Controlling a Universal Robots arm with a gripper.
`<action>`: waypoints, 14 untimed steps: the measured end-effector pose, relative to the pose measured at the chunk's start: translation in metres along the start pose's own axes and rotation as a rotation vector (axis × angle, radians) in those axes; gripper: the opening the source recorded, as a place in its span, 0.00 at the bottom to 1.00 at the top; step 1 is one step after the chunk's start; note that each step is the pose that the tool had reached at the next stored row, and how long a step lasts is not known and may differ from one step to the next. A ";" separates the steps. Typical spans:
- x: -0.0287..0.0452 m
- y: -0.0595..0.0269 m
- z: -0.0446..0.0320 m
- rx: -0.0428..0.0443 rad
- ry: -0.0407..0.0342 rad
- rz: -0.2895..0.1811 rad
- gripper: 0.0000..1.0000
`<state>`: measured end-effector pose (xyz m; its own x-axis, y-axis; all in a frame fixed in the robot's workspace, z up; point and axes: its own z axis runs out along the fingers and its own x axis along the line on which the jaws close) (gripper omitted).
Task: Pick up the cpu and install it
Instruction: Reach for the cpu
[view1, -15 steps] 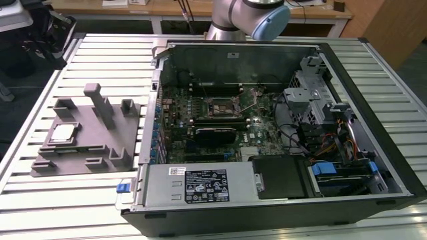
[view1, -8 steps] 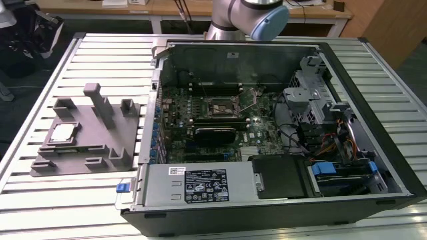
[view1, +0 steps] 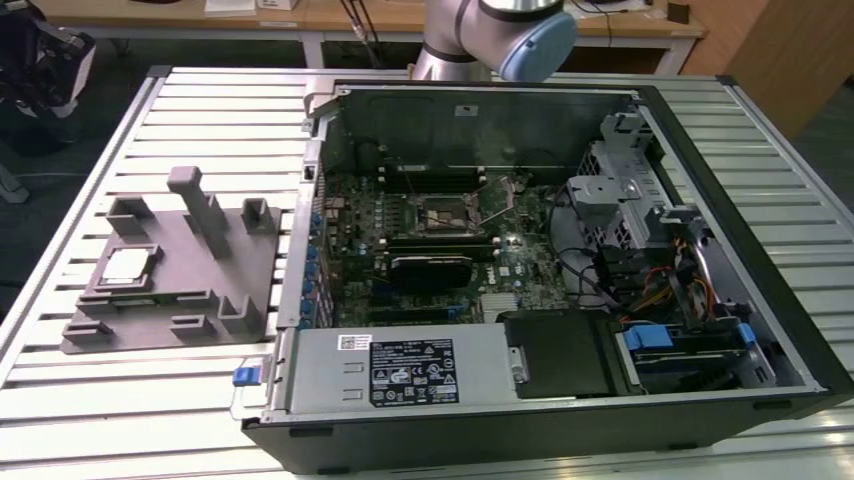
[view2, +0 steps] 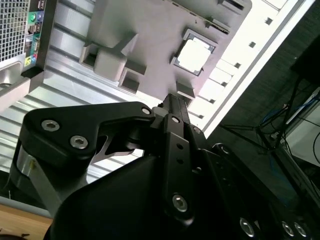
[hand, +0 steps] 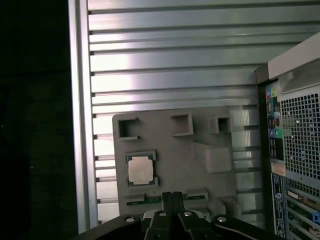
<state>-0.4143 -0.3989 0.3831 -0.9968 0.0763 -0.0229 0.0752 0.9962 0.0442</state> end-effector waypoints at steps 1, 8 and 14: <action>0.0031 -0.0002 0.0000 0.0000 0.0001 0.000 0.11; 0.0221 -0.0017 -0.0001 0.0001 0.0003 0.000 0.11; 0.0352 -0.0028 0.0004 0.0000 0.0004 0.000 0.11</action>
<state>-0.4496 -0.3989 0.3817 -0.9968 0.0762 -0.0225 0.0751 0.9962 0.0442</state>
